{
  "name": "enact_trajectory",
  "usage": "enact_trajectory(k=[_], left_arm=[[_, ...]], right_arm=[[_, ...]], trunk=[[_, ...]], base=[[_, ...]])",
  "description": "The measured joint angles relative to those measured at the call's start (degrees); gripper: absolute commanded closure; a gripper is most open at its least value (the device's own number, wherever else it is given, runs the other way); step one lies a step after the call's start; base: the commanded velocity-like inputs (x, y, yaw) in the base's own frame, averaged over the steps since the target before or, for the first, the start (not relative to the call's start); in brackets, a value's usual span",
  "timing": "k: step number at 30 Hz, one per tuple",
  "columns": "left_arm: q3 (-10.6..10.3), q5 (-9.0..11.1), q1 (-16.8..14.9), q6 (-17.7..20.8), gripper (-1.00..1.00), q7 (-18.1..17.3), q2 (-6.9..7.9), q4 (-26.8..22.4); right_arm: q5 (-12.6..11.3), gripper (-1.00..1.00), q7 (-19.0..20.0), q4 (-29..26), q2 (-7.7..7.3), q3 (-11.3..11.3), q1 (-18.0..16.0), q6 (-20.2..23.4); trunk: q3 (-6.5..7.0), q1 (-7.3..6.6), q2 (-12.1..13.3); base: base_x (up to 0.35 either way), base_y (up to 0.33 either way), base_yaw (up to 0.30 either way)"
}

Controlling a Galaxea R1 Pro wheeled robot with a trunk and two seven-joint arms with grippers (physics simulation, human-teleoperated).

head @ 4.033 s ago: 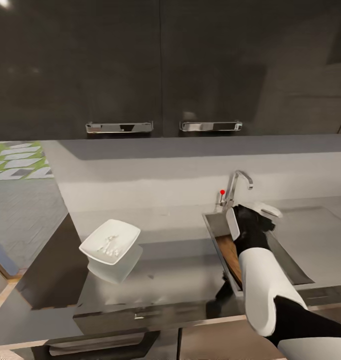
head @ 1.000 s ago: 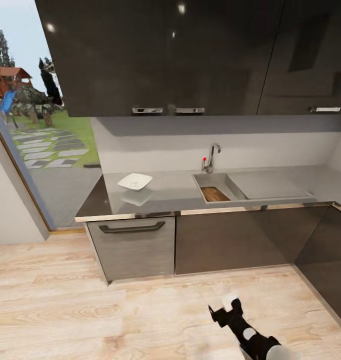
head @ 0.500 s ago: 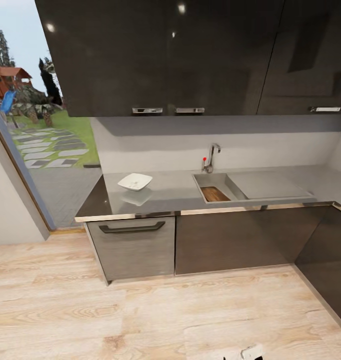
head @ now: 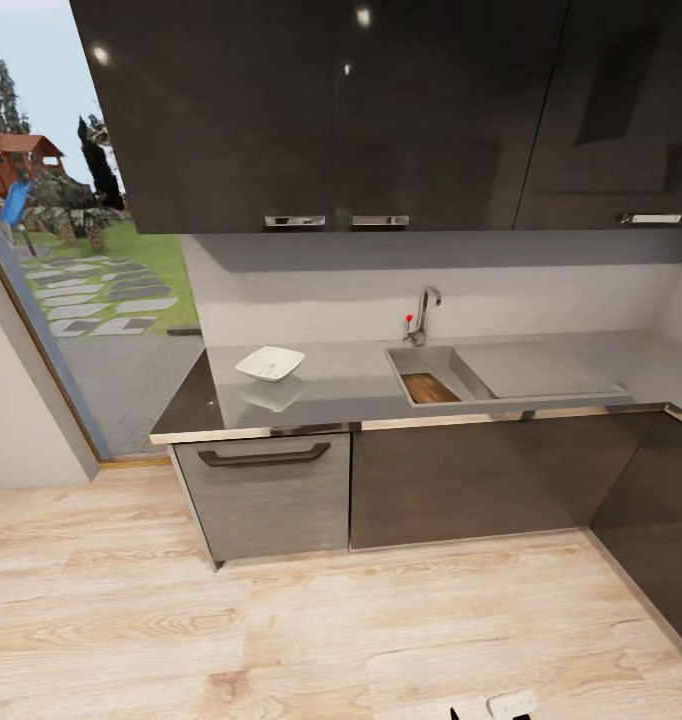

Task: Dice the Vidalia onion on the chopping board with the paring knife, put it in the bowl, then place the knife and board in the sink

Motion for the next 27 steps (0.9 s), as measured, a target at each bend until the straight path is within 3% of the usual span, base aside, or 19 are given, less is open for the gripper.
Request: enact_trajectory(k=[10,27], left_arm=[[0.1,0.0,0.0,-0.3,-1.0,0.0,0.04,0.6],[0.1,0.0,0.0,-0.3,-1.0,0.0,0.04,0.6]], right_arm=[[0.0,-1.0,-0.1,0.0,-0.02,0.0,0.0,0.1],[0.0,-1.0,-0.1,0.1,-0.01,0.0,0.0,0.0]], trunk=[[0.07,0.0,0.0],[1.54,0.0,0.0]], base=[[0.0,0.0,0.0],[0.0,0.0,0.0]])
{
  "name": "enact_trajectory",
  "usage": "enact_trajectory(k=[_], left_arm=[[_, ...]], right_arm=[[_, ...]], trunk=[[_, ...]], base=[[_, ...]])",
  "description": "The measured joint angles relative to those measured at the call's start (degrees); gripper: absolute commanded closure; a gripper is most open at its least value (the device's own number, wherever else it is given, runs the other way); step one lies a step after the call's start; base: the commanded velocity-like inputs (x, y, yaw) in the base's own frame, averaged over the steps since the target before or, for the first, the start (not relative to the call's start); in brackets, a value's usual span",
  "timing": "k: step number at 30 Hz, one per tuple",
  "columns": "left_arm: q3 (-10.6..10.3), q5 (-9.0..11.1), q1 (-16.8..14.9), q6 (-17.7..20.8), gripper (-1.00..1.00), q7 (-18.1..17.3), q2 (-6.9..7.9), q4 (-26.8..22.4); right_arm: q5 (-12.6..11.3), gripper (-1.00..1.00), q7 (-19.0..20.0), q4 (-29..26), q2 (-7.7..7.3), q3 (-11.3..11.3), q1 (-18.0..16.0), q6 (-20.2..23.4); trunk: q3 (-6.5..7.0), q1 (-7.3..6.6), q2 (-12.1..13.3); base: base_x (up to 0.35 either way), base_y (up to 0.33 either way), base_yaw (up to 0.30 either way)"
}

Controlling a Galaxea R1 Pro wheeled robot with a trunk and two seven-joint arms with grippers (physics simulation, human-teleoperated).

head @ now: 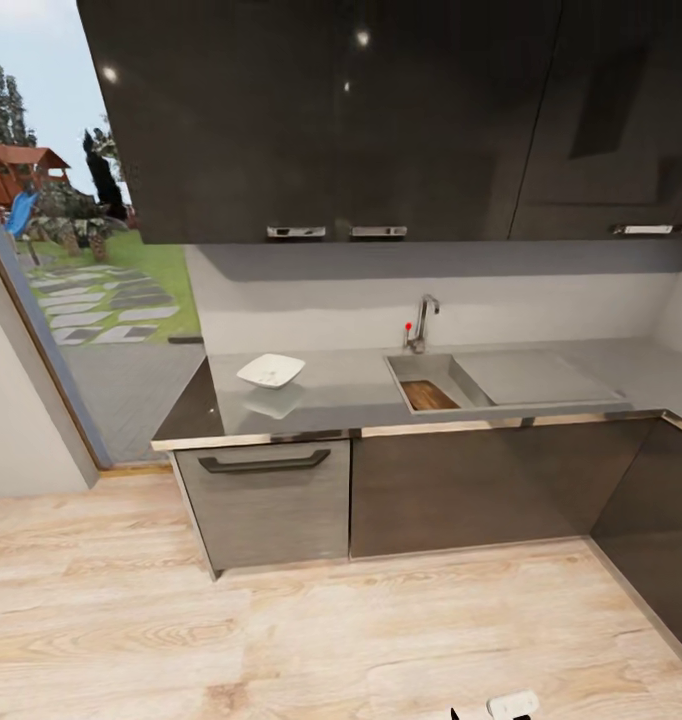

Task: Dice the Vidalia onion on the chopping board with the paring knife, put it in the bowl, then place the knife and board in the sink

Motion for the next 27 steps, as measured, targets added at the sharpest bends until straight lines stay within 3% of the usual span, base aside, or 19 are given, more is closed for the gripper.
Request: enact_trajectory(k=[27], left_arm=[[0.0,0.1,0.0,0.1,-1.0,0.0,-0.11,1.5]], right_arm=[[0.0,-1.0,0.0,0.2,-0.02,0.0,0.0,0.5]], trunk=[[2.25,0.0,0.0]], base=[[0.0,0.0,0.0]])
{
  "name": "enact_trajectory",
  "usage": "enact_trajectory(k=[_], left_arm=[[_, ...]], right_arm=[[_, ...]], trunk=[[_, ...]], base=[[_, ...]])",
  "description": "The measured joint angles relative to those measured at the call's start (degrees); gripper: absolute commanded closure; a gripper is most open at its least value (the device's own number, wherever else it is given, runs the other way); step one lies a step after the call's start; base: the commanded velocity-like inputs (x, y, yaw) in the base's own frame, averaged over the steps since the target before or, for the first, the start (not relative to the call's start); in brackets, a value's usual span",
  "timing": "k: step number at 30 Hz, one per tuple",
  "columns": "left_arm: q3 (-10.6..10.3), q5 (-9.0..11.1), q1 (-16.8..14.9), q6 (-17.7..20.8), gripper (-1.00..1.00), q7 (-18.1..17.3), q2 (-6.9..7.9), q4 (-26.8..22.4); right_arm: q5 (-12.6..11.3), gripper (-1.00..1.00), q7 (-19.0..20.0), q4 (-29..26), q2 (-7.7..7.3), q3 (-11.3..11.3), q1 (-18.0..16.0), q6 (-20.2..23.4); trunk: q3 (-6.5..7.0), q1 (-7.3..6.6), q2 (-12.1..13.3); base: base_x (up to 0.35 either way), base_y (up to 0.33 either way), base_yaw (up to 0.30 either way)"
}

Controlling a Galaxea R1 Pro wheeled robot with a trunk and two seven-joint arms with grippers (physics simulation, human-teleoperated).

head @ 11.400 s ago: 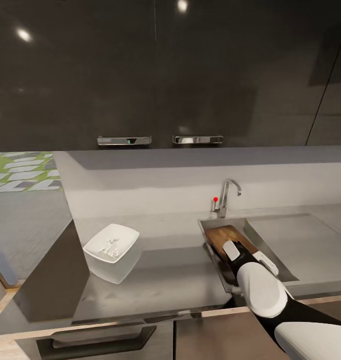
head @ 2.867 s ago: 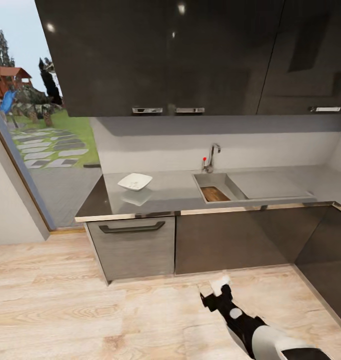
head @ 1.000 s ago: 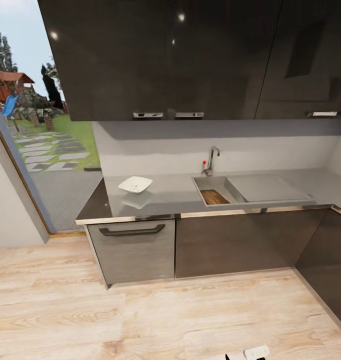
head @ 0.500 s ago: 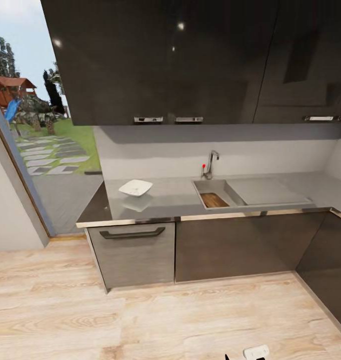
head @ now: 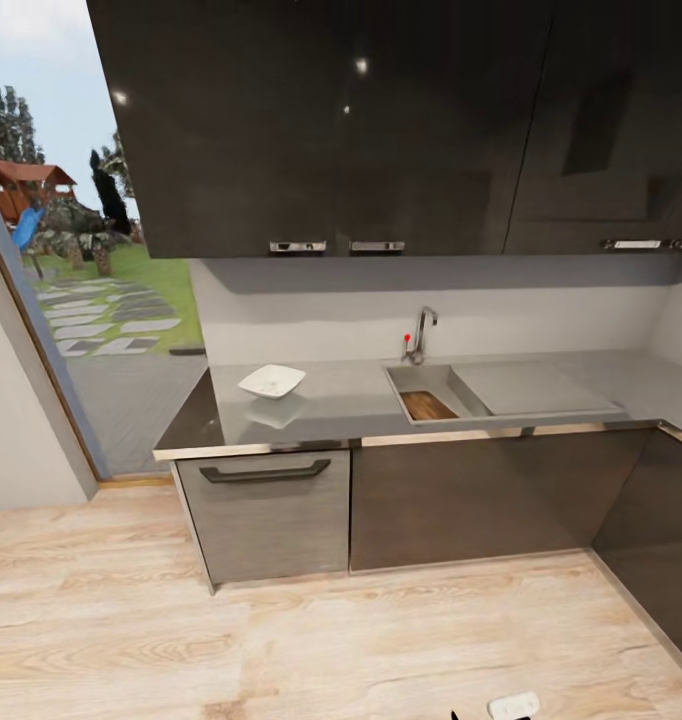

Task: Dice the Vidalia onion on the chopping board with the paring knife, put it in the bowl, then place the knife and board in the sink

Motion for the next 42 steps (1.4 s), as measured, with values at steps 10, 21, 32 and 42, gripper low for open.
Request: enact_trajectory(k=[10,21,32,42], left_arm=[[0.0,0.1,0.0,0.1,-1.0,0.2,-3.42,7.4],[-0.1,0.3,0.0,0.4,-1.0,0.5,-3.87,18.2],[0.0,1.2,0.0,6.8,-1.0,2.3,-3.92,21.8],[0.8,4.4,0.0,7.4,-1.0,6.4,-3.78,21.8]], right_arm=[[-0.1,-1.0,0.5,0.2,-2.91,0.0,7.6,7.7],[-0.3,-1.0,0.7,0.2,-3.56,0.0,13.9,22.5],[-11.4,-1.0,-3.2,0.0,-3.57,-0.5,14.1,26.4],[-18.7,-1.0,-7.9,-1.5,-2.18,-0.6,14.0,25.4]], trunk=[[0.03,0.0,0.0],[0.03,0.0,0.0],[0.02,0.0,0.0],[0.03,0.0,0.0]], base=[[0.0,0.0,0.0],[0.0,0.0,0.0],[0.0,0.0,0.0],[0.0,0.0,0.0]])
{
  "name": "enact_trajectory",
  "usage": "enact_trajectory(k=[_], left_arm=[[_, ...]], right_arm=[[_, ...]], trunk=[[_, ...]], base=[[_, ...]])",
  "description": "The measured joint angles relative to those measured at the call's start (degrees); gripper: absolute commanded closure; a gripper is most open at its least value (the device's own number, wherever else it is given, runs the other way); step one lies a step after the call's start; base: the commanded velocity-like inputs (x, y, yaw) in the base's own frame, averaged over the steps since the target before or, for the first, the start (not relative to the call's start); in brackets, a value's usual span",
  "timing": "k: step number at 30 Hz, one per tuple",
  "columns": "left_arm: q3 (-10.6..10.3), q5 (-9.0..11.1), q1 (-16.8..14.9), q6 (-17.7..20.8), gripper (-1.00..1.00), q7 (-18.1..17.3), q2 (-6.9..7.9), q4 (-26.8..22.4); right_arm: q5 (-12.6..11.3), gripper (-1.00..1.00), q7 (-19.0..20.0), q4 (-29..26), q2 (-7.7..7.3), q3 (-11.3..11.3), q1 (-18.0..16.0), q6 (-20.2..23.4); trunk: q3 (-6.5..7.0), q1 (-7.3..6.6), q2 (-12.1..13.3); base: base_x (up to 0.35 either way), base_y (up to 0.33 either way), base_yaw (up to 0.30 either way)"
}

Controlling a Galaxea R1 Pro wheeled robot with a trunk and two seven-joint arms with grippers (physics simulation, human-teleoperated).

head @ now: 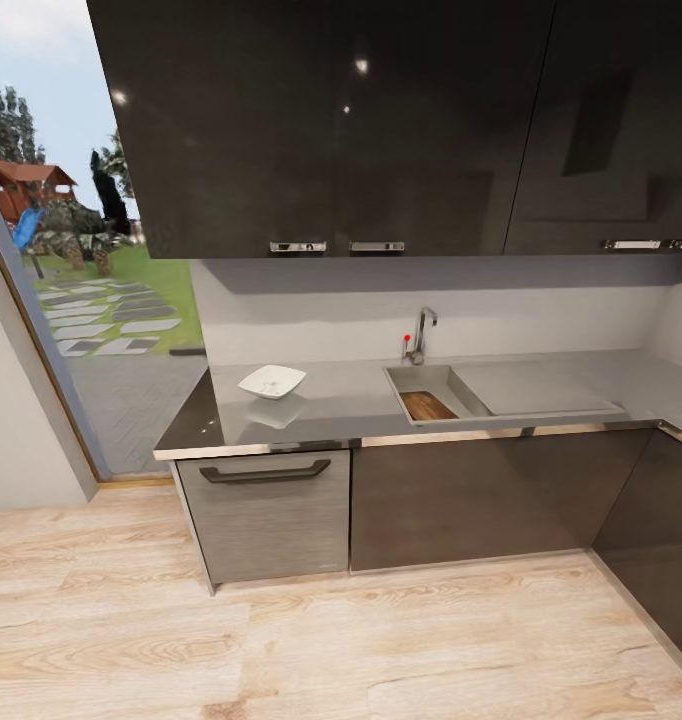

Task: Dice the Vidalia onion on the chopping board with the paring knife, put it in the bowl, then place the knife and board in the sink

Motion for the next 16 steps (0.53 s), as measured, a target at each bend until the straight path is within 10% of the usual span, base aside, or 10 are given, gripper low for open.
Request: enact_trajectory(k=[5,16], left_arm=[[0.1,0.0,0.0,-0.2,-1.0,-0.2,-0.08,-2.4],[0.0,0.0,0.0,-0.2,-1.0,-0.3,-0.07,-2.9]], right_arm=[[-0.2,-1.0,0.1,-2.3,4.15,0.1,0.0,-3.7],[0.0,-1.0,0.1,-2.5,4.59,0.0,0.0,-4.4]], trunk=[[0.0,0.0,0.0],[0.0,0.0,0.0]], base=[[0.0,0.0,0.0],[0.0,0.0,0.0]])
